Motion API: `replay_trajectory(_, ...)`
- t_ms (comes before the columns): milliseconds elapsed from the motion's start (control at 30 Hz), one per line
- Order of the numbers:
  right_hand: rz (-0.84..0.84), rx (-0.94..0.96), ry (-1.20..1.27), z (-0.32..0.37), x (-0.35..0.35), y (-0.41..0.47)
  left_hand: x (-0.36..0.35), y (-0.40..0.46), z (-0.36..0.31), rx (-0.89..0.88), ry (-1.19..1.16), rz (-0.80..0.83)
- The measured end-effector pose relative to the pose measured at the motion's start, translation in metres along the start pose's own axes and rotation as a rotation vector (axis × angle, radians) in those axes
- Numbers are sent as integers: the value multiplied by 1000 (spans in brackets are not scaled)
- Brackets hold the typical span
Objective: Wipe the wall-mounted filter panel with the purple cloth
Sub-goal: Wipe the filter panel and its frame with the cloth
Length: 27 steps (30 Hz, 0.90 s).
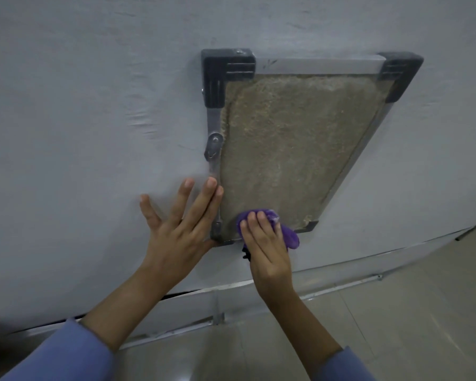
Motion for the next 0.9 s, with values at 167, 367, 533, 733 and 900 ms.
replay_trajectory(167, 51, 3, -19, -1, -8, -23, -2, 0, 0, -1, -34, 40)
replay_trajectory(367, 33, -21, 17, 6, 8, -25, 3, -1, -2, 15, -27, 54)
replay_trajectory(533, 47, 7, -5, 7, -8, -20, 3, 0, -4, 47, -45, 80)
replay_trajectory(733, 102, 23, 5, 5, -4, -39, 5, -1, -3, 51, -79, 77)
replay_trajectory(900, 59, 20, 21, 10, -3, -16, 4, -1, -4, 74, -97, 47)
Point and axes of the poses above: each hand's wrist, its own y-axis towards the middle knuckle, its own x-axis out of the back of the hand, z = x × y, the point moved 6 cm from there along y, towards the middle knuckle, and after that the axes turned 4 degrees about -z, right-handed, at the moved point
